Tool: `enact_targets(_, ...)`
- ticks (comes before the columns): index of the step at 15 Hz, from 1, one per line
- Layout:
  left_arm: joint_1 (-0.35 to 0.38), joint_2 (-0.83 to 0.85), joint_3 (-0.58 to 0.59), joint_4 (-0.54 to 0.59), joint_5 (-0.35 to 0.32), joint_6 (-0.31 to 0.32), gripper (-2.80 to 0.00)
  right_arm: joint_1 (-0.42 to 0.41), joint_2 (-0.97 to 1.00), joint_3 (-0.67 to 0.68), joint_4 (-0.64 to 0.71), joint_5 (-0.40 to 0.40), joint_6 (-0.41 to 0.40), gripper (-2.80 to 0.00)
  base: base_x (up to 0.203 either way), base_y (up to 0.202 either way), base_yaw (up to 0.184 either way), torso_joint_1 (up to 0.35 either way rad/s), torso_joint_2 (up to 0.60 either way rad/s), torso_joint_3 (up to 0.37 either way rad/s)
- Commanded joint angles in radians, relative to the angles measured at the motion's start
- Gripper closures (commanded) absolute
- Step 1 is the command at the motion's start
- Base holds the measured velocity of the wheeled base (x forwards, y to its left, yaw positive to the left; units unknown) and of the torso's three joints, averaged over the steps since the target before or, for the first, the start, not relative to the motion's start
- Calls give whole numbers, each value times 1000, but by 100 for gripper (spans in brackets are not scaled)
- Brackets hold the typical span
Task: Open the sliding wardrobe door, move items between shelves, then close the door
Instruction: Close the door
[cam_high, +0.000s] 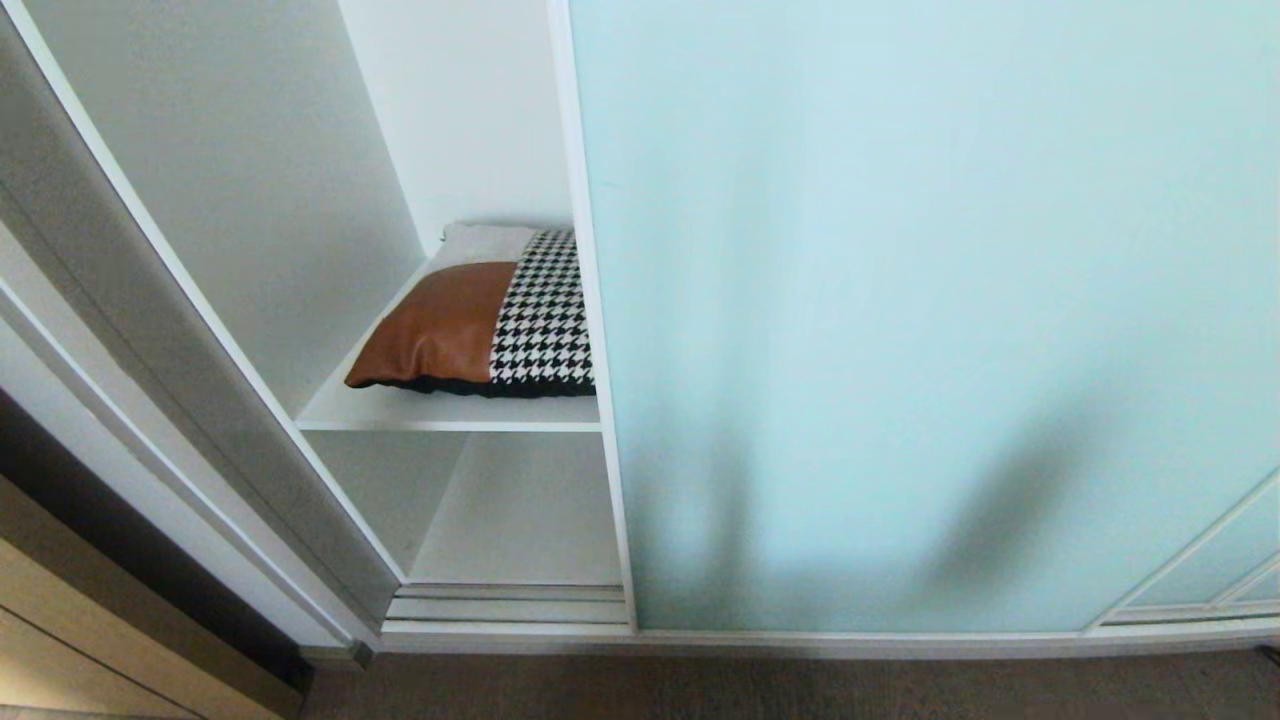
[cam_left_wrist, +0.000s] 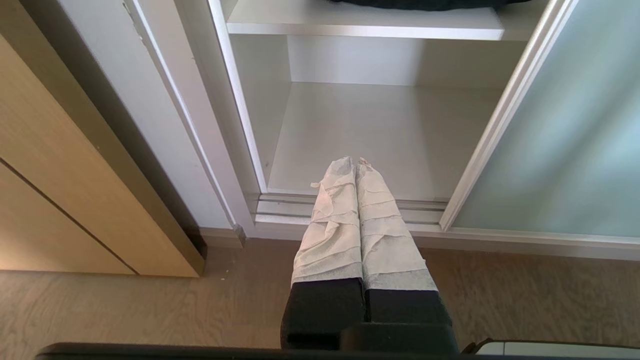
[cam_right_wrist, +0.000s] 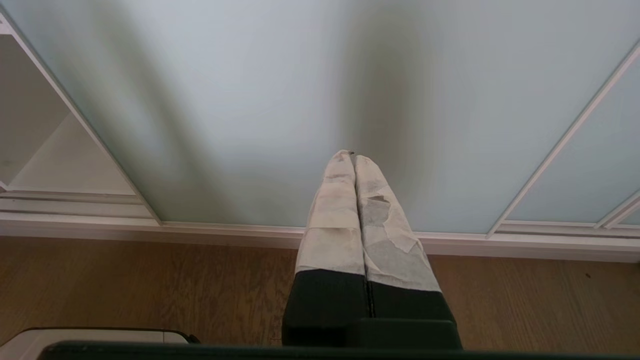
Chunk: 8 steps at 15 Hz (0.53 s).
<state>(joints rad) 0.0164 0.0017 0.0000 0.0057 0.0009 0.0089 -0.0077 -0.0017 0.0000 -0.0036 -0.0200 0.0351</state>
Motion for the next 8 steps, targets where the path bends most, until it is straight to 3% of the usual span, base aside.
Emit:
enact_targets(1, 0, 1, 2, -1, -1, -6, 0, 0, 2, 2, 1, 0, 0, 0, 0, 0, 0, 0, 0, 0)
enact_targets(3, 0, 1, 0, -1, 0, -7, 0, 0, 2, 1, 1, 0, 0, 0, 0, 0, 0, 0, 0, 0)
enact_targets(7, 0, 3, 2, 7, -10, 88, 0, 0, 2, 2, 1, 0, 0, 0, 0, 0, 0, 0, 0, 0)
enact_targets(8, 0, 2, -1, 4, -11, 84, 0, 0, 2, 2, 1, 0, 0, 0, 0, 0, 0, 0, 0, 0)
